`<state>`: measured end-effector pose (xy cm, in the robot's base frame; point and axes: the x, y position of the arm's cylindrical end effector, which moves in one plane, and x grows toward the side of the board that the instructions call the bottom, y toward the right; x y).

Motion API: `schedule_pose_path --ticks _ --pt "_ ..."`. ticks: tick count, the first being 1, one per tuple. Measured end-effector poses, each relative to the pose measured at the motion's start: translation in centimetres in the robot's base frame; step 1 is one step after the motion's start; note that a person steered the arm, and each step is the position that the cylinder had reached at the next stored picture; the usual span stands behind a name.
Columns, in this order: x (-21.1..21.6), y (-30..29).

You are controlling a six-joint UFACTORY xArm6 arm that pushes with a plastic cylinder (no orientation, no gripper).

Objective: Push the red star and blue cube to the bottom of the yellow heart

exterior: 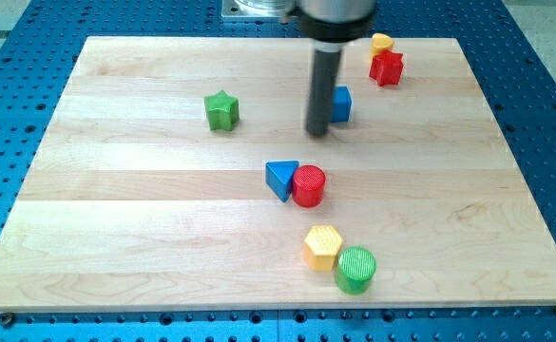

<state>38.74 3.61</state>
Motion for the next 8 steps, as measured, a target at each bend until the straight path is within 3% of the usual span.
schedule_pose_path --ticks 1,2,3,4,5,8 --pt "-2.2 1.3" --pt "-3.8 8.7" --pt "-5.3 9.5" --pt "-2.5 9.3" --pt "-1.2 13.6" --pt "-0.4 14.0"
